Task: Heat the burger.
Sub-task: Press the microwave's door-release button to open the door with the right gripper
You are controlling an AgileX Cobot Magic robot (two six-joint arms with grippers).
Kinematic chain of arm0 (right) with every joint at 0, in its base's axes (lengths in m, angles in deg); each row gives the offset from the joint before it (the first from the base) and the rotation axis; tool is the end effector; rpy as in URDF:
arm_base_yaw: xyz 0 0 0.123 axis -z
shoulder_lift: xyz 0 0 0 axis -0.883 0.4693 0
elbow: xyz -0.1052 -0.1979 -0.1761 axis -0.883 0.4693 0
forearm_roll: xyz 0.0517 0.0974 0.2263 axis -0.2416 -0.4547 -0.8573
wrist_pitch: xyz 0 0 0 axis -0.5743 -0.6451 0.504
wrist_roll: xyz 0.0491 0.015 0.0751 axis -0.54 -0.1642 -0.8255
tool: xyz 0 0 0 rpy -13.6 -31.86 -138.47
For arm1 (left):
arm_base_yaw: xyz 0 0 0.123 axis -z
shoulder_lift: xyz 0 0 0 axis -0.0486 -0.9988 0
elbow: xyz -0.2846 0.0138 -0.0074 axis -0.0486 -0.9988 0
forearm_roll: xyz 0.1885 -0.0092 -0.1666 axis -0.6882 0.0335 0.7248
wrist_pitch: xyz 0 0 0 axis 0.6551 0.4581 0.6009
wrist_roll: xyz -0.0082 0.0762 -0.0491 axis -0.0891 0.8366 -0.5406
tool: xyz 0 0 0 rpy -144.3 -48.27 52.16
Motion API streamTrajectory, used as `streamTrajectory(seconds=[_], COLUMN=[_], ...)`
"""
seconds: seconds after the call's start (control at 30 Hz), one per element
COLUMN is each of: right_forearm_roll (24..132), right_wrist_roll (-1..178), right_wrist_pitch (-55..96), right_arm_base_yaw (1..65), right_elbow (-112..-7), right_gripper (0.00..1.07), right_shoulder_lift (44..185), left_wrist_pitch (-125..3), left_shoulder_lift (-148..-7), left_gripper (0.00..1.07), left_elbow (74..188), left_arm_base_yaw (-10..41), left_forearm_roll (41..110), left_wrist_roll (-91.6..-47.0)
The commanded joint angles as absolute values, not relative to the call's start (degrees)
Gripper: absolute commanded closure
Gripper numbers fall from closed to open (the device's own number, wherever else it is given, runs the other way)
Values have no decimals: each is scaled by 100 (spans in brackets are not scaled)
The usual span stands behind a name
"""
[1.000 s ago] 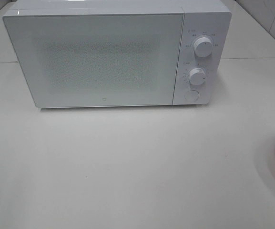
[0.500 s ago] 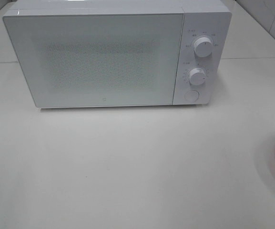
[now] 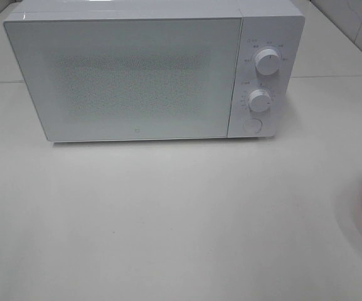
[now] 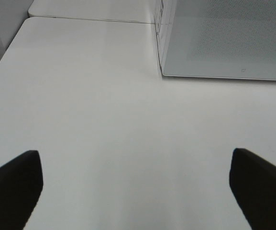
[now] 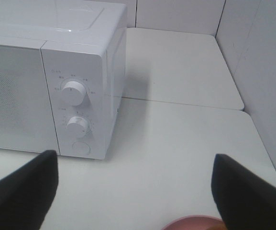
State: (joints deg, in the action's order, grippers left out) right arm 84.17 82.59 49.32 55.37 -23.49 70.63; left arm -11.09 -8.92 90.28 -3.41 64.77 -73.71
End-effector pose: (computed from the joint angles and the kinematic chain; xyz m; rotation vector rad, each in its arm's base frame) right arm 0.0887 0.0063 0.3283 -0.1360 1.7963 -0.0072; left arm -0.0082 -0.0058 0.2810 -0.0177 2.0305 -0.0848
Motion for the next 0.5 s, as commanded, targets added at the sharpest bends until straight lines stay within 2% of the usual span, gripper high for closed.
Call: streamTrajectory(seconds=[0.03,0.5], right_forearm_roll=[8462,8462], right_wrist_roll=[8214,8214], right_wrist_pitch=[4525,3293], right_arm_base_yaw=[5531,5531], right_elbow=[-2372,-2372], right_gripper=[31,31], right_shoulder_lift=[7304,8696], left_wrist_pitch=[-1109,-1109], left_shoulder_lift=[-835,-835], left_gripper=[9,9], left_elbow=[9028,9028], left_arm_base_yaw=[-307,-307], left_forearm_roll=[6500,6500], left_wrist_roll=[-7382,-7382])
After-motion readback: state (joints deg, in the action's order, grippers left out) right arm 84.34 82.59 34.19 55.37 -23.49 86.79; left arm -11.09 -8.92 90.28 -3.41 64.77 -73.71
